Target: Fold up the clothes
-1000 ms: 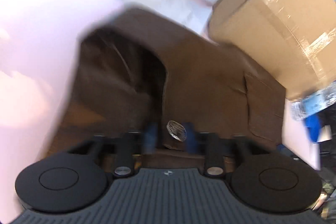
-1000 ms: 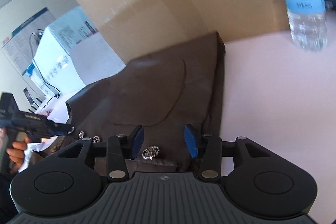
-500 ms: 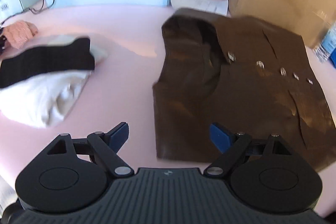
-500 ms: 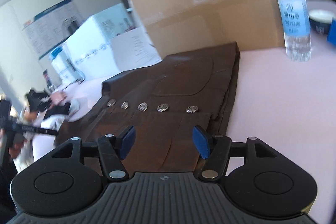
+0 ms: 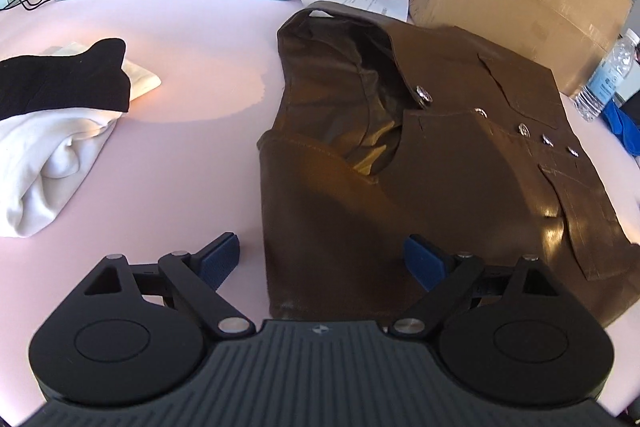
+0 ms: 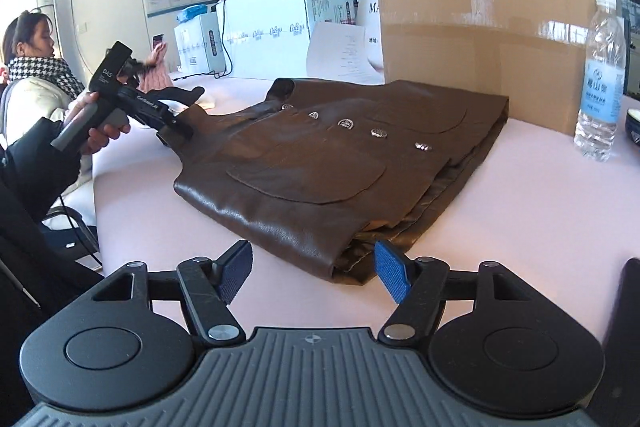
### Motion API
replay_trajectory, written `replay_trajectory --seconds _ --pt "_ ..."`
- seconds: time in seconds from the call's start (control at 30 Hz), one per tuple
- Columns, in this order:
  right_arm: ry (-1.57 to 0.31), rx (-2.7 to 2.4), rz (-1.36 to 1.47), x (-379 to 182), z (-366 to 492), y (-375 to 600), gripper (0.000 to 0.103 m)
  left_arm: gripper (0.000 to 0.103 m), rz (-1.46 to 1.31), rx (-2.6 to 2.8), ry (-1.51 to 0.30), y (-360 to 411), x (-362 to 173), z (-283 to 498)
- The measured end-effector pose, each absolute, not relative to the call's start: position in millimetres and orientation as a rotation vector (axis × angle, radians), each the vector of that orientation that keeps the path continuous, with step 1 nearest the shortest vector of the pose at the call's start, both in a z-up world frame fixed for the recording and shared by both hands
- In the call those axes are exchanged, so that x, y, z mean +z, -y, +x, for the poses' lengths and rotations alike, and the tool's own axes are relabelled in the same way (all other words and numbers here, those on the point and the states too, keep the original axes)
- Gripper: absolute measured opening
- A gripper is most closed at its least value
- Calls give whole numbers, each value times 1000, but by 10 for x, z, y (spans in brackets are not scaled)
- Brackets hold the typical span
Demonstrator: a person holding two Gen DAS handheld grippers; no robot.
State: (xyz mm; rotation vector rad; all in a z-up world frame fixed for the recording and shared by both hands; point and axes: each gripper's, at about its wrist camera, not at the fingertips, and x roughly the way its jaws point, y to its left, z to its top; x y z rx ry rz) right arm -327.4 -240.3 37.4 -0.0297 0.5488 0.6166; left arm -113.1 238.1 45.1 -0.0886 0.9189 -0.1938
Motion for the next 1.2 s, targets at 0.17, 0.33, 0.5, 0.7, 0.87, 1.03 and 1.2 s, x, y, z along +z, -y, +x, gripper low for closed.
replay_trajectory --seconds 0.17,0.33,0.5,0.7,0.87,1.03,1.2 --pt "-550 584 -101 285 -3265 2299 17 30 -22 -175 -889 -2266 472 -1182" --pt "-402 580 -93 429 -3515 2389 6 6 -88 -205 -925 -2311 580 -1289" --pt "-338 576 4 592 -3818 2572 6 6 -161 -243 -970 -2412 798 -1528" --pt "-324 531 103 688 -3996 2792 6 9 -314 -260 -1117 -2539 795 -1742" --pt "-302 486 220 815 -3649 2950 6 9 -424 -234 -1146 -2580 847 -1521" --pt "-294 429 264 955 -3084 2990 6 9 -579 -228 -1141 -2761 933 -1072" --pt "-318 355 274 1117 -2341 2906 6 9 -596 -208 -1115 -2745 1124 -610"
